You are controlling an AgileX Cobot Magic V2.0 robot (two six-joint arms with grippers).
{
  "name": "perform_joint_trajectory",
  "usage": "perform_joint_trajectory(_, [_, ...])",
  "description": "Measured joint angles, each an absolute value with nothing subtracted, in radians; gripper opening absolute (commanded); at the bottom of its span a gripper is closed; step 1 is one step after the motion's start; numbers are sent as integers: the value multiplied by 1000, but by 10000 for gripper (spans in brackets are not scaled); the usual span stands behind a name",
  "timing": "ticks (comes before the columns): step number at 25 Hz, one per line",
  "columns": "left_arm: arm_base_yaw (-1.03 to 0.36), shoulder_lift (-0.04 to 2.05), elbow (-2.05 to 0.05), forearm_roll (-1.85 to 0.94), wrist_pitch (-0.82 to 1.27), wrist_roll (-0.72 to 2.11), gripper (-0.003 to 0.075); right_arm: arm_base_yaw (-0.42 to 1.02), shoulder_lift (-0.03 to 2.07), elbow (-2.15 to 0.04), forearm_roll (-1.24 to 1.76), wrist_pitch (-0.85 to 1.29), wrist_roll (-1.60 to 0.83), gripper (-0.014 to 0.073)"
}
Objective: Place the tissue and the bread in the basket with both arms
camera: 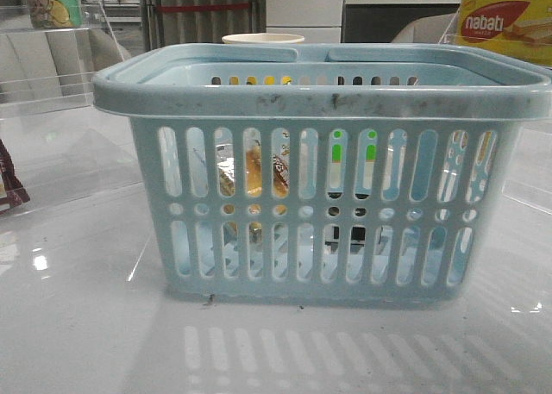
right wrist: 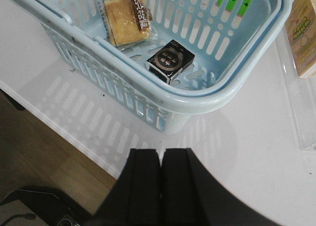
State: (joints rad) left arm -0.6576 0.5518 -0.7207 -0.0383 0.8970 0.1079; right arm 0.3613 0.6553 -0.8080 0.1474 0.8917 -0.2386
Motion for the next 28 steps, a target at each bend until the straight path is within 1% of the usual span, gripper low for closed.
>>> perform_joint_trajectory(25, [-658, 552, -719, -38, 850, 108, 90, 361, 655, -808, 144, 912, -247, 58])
perform_joint_trajectory(28, [-658, 516, -705, -23, 843, 108, 90, 361, 655, -808, 142, 915, -247, 58])
